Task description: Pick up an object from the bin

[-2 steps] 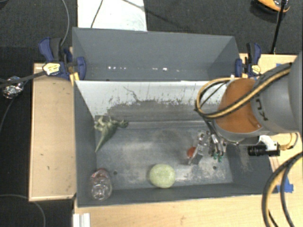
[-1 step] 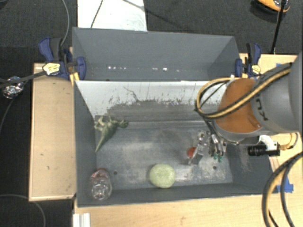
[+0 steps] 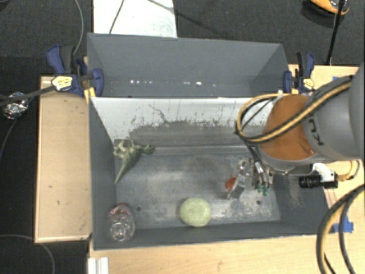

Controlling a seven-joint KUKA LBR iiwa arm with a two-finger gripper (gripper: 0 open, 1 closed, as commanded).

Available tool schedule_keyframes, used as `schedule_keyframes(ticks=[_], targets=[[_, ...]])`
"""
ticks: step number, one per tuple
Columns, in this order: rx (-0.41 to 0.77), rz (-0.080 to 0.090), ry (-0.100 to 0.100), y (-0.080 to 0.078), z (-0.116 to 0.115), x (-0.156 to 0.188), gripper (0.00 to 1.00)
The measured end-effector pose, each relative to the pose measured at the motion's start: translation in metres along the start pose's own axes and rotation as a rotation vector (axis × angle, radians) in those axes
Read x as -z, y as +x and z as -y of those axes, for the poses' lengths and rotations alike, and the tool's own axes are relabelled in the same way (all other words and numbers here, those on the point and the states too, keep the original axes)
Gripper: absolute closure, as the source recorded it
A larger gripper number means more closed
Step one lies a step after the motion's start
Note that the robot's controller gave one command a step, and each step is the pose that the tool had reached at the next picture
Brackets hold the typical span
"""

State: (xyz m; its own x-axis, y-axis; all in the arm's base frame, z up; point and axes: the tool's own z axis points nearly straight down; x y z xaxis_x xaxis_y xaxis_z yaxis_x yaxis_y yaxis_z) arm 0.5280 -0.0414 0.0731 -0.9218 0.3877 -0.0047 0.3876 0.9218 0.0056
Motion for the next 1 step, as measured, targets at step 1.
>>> schedule_keyframes(ticks=[1], targets=[[0.106, 0.005, 0.000, 0.0135, -0.0166, 0.0375, 1.00]])
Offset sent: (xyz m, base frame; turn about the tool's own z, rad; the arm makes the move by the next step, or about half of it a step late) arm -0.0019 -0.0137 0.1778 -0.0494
